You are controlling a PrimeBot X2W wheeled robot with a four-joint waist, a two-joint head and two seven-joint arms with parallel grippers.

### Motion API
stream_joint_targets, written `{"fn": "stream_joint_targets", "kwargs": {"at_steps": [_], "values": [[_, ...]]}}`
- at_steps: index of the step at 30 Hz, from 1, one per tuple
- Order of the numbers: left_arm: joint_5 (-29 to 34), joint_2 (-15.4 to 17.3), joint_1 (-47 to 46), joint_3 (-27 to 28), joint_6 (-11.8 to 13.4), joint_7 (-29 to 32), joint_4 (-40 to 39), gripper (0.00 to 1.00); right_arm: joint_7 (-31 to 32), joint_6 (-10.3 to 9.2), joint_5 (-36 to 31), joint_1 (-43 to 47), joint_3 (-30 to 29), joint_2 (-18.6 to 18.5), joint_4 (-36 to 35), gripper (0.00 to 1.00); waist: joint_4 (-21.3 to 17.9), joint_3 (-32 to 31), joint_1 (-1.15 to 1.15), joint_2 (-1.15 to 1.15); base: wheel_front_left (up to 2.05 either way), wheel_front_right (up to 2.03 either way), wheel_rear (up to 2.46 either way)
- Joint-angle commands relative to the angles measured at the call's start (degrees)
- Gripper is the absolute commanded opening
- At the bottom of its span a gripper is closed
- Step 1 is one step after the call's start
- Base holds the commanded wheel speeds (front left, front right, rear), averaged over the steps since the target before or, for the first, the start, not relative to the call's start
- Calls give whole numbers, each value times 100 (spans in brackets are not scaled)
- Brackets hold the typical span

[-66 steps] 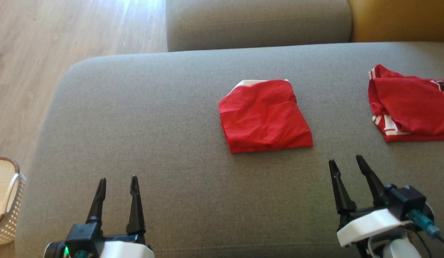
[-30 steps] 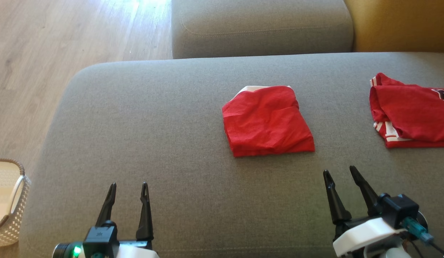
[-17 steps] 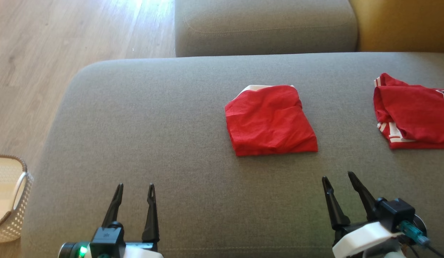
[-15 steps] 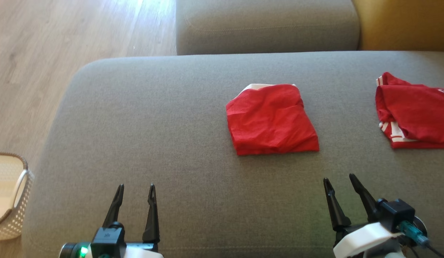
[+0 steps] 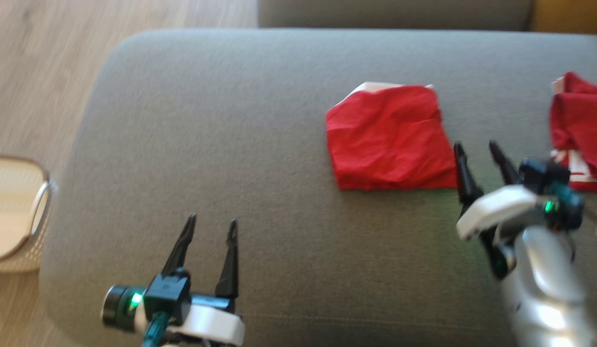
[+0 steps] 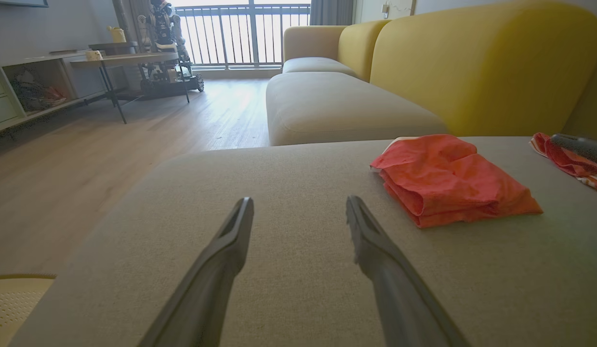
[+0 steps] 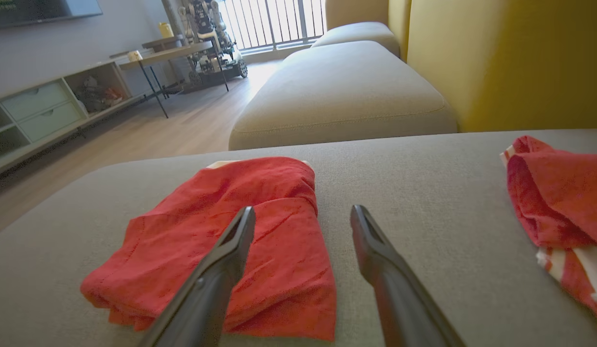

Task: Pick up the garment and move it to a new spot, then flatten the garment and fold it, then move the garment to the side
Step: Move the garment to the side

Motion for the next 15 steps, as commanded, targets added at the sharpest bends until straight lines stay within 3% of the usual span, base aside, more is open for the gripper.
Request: {"fn": "stream_joint_targets", "kwargs": {"at_steps": [1,8,15], "values": [[-18,-7,-253,114,-30,-70,-159,100,-53,-1,-113,-314,109,-86,-41,100,217,256,0,0,0,0,0],[-87,-7,-632,-46,-130,-70,-76,100,98,-1,-435,-1528,182,-487,1509,100,494,650,0,0,0,0,0],[-122,-7,-760,-163,-118,-70,-26,100,250,-1,-430,-2054,405,-653,2586,100,582,727,0,0,0,0,0]]}}
